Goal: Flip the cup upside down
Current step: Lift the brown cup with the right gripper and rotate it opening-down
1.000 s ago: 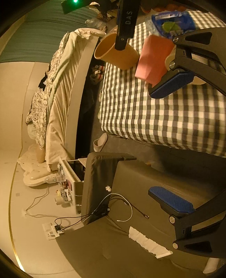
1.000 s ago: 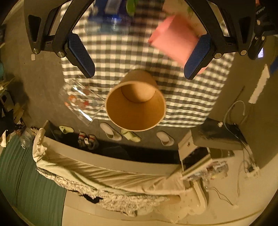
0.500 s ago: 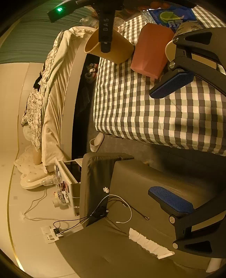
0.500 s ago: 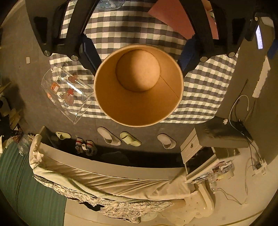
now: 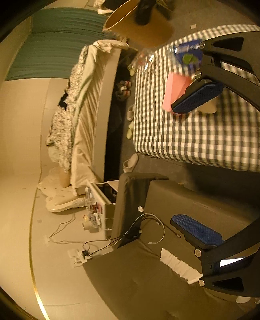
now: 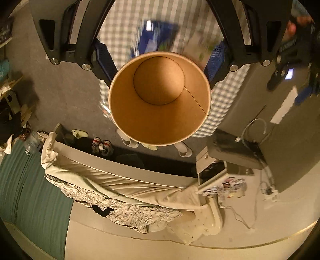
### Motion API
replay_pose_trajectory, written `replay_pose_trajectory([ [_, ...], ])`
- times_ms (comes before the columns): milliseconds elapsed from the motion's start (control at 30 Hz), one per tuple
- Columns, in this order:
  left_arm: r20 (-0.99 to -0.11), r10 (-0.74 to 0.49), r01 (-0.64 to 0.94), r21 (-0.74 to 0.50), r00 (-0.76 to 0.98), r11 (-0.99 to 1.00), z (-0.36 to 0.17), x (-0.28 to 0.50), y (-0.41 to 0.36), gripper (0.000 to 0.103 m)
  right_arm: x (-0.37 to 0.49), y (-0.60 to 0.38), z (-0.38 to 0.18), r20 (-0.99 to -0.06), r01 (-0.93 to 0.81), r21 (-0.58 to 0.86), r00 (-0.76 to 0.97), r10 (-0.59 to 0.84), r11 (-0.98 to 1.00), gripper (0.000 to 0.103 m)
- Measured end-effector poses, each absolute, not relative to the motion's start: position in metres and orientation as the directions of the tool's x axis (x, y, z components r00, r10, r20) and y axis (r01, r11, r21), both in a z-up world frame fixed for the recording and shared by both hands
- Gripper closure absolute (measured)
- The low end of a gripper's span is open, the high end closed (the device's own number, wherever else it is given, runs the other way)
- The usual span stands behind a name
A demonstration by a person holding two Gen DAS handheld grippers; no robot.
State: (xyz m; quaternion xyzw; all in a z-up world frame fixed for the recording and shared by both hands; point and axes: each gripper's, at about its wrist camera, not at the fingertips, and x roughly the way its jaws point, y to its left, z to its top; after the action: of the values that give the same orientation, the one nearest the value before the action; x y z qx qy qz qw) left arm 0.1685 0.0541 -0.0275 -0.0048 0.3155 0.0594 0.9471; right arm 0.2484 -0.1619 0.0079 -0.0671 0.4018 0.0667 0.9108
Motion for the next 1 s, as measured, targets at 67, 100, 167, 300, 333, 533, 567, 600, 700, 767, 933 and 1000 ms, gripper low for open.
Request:
replay_pose_trajectory([
  [67, -0.584, 0.104, -0.11, 0.026, 0.805, 0.994, -0.018, 0.144, 0.056, 0.0, 0.212, -0.166, 0.021, -0.744, -0.173, -0.051, 0.663, 0.078, 0.984, 0.023],
  [100, -0.58, 0.102, -0.108, 0.025, 0.808, 0.994, -0.014, 0.134, 0.056, 0.0, 0.192, -0.168, 0.026, -0.746, -0.169, -0.042, 0.661, 0.082, 0.985, 0.023],
  [167, -0.573, 0.093, -0.1, 0.019, 0.814, 0.995, -0.008, 0.112, 0.058, 0.0, 0.153, -0.172, 0.031, -0.749, -0.155, -0.04, 0.659, 0.073, 0.987, 0.023],
  [300, -0.573, 0.083, -0.091, 0.014, 0.815, 0.996, -0.006, 0.068, 0.06, 0.0, 0.098, -0.178, 0.019, -0.778, -0.14, -0.019, 0.624, 0.074, 0.99, 0.023],
  [333, -0.574, 0.079, -0.089, 0.011, 0.815, 0.996, -0.008, 0.059, 0.06, 0.0, 0.085, -0.178, 0.013, -0.79, -0.14, -0.015, 0.608, 0.075, 0.99, 0.023],
  [533, -0.582, 0.064, -0.087, -0.012, 0.811, 0.996, -0.02, 0.022, 0.057, 0.0, 0.024, -0.173, -0.043, -0.869, -0.16, -0.014, 0.49, 0.067, 0.987, 0.023],
  [567, -0.589, 0.06, -0.087, -0.017, 0.806, 0.996, -0.023, 0.02, 0.057, 0.0, 0.019, -0.173, -0.052, -0.882, -0.164, -0.012, 0.466, 0.066, 0.986, 0.023],
  [600, -0.596, 0.058, -0.086, -0.019, 0.801, 0.996, -0.026, 0.019, 0.056, 0.0, 0.013, -0.171, -0.064, -0.896, -0.167, -0.012, 0.44, 0.063, 0.986, 0.023],
  [700, -0.606, 0.047, -0.071, -0.016, 0.794, 0.997, -0.034, 0.016, 0.053, 0.0, 0.008, -0.167, -0.095, -0.929, -0.171, -0.006, 0.365, 0.058, 0.985, 0.023],
  [767, -0.613, 0.047, -0.069, -0.013, 0.789, 0.998, -0.039, 0.017, 0.053, 0.0, 0.012, -0.166, -0.107, -0.939, -0.163, -0.001, 0.34, 0.055, 0.987, 0.023],
  [933, -0.645, 0.025, -0.068, -0.042, 0.764, 0.997, -0.054, 0.025, 0.059, 0.0, 0.033, -0.159, -0.111, -0.932, -0.157, -0.027, 0.36, 0.031, 0.987, 0.022],
  [1000, -0.656, 0.029, -0.068, -0.035, 0.754, 0.997, -0.061, 0.03, 0.061, 0.0, 0.046, -0.155, -0.111, -0.929, -0.158, -0.037, 0.369, 0.024, 0.987, 0.022],
])
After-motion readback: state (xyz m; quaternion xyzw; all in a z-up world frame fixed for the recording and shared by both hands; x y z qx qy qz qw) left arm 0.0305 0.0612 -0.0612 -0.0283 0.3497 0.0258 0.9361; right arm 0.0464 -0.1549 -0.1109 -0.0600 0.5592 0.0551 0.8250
